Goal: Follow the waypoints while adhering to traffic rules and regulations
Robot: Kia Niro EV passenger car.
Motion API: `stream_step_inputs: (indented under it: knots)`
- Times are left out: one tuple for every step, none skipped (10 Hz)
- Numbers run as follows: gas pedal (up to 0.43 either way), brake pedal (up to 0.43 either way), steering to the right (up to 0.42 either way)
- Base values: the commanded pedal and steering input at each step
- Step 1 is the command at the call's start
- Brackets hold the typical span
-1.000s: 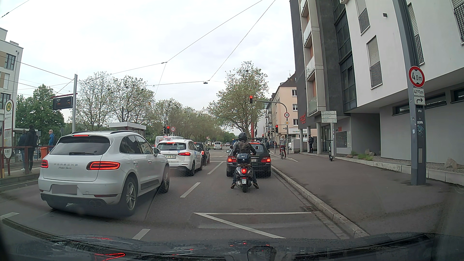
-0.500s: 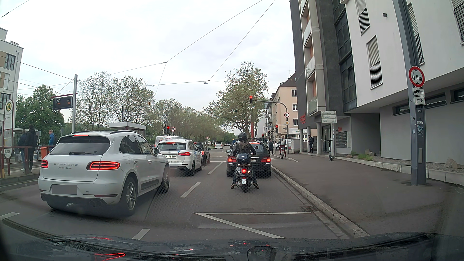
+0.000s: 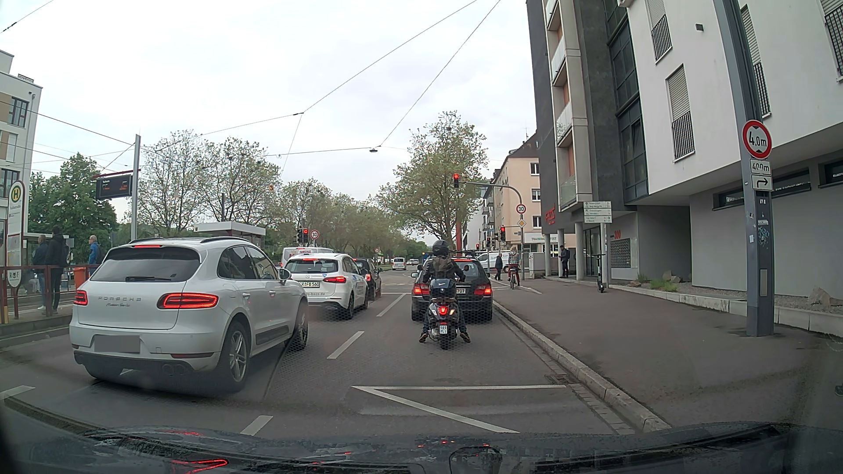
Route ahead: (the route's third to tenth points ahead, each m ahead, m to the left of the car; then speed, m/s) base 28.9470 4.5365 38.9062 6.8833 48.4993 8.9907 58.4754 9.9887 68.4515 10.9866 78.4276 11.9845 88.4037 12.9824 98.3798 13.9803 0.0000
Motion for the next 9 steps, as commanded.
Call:
stream_step_inputs:
  knots:
    - [0.0,0.171,-0.007]
    - [0.0,0.171,-0.007]
    - [0.0,0.165,-0.007]
    - [0.0,0.171,-0.007]
    - [0.0,0.171,-0.007]
    - [0.0,0.171,-0.007]
    - [0.0,0.171,-0.007]
    - [0.0,0.171,-0.007]
    - [0.0,0.171,-0.007]
